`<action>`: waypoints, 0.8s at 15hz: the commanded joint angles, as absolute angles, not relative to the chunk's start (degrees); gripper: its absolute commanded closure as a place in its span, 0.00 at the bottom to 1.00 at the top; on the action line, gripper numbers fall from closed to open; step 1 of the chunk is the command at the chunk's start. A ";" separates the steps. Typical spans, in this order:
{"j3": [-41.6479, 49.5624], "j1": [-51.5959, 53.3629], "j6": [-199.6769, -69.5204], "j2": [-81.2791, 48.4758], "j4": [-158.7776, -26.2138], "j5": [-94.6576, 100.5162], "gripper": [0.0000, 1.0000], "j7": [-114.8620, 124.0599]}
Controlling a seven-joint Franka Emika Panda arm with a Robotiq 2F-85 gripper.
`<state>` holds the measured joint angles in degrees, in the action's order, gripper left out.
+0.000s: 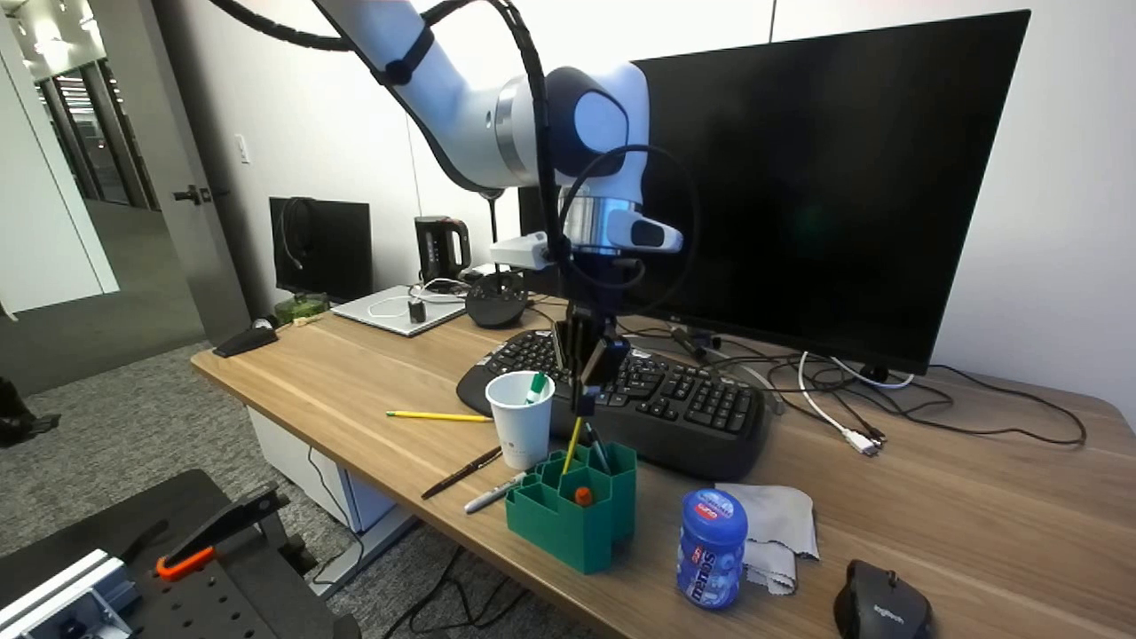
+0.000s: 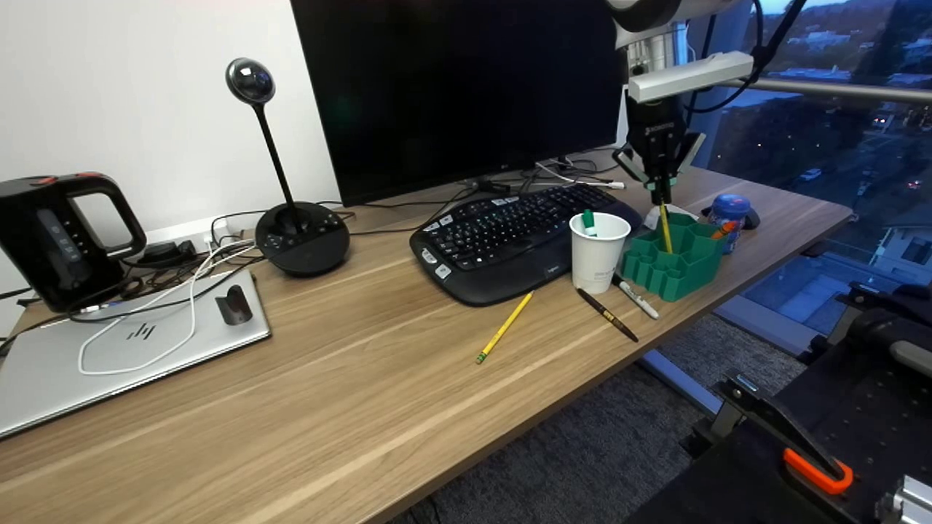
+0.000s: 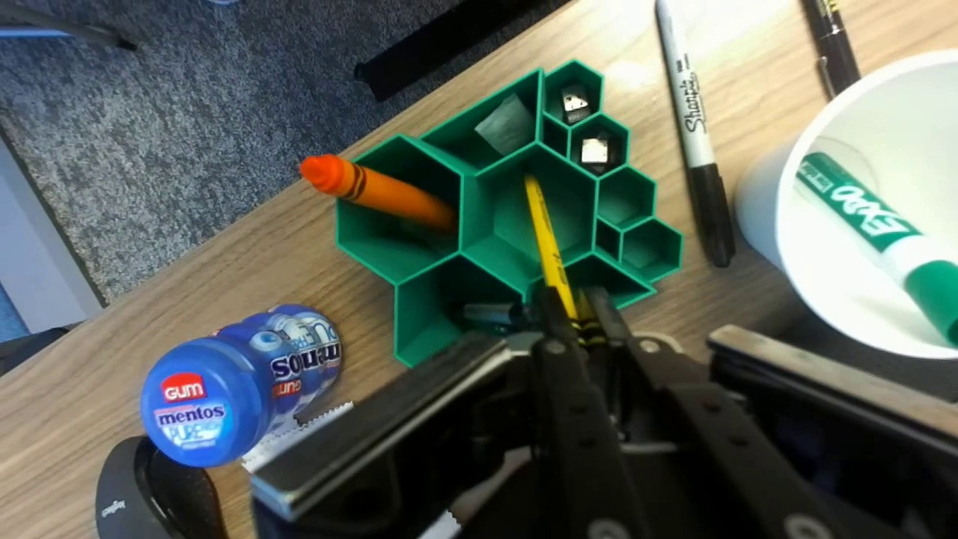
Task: Remove the pencil from the green stand
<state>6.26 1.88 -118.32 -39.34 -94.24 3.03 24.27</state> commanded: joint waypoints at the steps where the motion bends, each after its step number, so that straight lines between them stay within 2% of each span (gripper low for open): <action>1: 6.73 2.67 -116.50 -36.22 -96.28 3.42 0.98 24.00; 12: 6.94 3.90 -118.93 -24.90 -105.58 13.08 0.98 17.32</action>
